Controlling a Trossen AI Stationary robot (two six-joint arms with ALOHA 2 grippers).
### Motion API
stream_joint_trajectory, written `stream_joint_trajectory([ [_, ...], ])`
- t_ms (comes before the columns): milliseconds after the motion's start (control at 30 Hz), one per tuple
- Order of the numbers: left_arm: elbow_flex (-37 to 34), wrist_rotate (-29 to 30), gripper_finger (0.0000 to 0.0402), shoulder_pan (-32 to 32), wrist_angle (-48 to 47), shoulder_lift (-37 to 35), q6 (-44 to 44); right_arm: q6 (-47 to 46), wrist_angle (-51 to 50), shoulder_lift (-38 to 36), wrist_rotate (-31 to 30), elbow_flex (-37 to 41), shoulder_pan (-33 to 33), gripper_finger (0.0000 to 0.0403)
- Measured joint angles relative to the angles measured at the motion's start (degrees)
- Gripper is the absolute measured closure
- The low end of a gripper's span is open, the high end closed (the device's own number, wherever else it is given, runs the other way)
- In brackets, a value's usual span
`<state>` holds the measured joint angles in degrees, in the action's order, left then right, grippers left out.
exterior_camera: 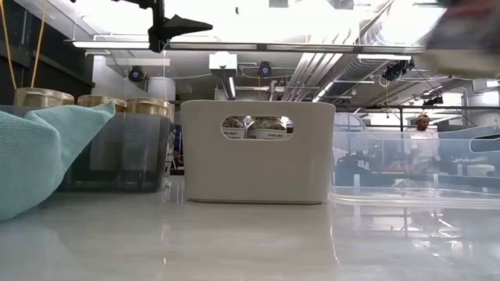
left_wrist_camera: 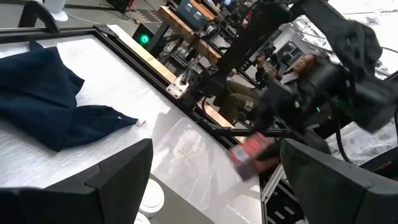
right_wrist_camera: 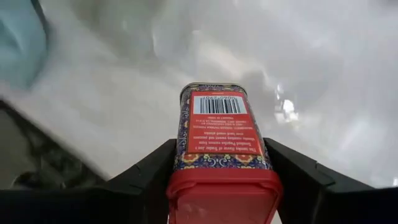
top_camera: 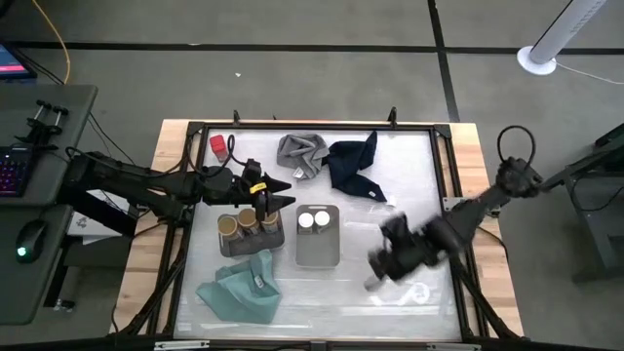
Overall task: Sort spices by type
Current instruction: Put the bottom red seasoning can into the transparent bin
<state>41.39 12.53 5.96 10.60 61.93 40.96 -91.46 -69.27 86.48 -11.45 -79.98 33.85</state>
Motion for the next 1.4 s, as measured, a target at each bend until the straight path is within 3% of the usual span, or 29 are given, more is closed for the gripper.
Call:
stream_joint_trajectory([
  [167,0.0,0.02,0.0064,0.0,-0.01,0.0,0.4,16.92,-0.54,0.29,-0.36,-0.58,-14.34,0.0196],
  [300,0.0,0.02,0.0064,0.02,-0.03,0.0,0.4,26.0,-0.81,2.09,5.92,-0.58,-23.37,0.0196],
  [433,0.0,0.02,0.0064,0.02,-0.18,0.0,0.4,30.31,-5.65,4.6,10.53,-0.58,-27.99,0.0196],
  [600,0.0,0.01,0.0064,0.11,-0.34,0.0,-0.04,32.61,-11.35,7.99,13.25,-0.5,-29.1,0.0196],
  [800,0.0,-1.68,0.0064,0.11,-0.42,0.0,-0.65,30.49,-4.08,8.27,18.94,5.38,-28.24,0.0196],
  [967,-0.04,-2.12,0.0064,0.1,-0.42,0.0,-1.6,25.58,-2.74,7.61,19.68,11.3,-27.78,0.0196],
  [1233,-0.04,-2.12,0.0064,0.07,-0.44,0.0,-3.07,19.85,-0.24,7.56,17.5,12.25,-28.75,0.0196],
  [1400,-0.04,-2.14,0.0064,0.07,-0.47,0.0,-3.28,19.87,-0.73,7.52,17.48,12.25,-28.73,0.0132],
])
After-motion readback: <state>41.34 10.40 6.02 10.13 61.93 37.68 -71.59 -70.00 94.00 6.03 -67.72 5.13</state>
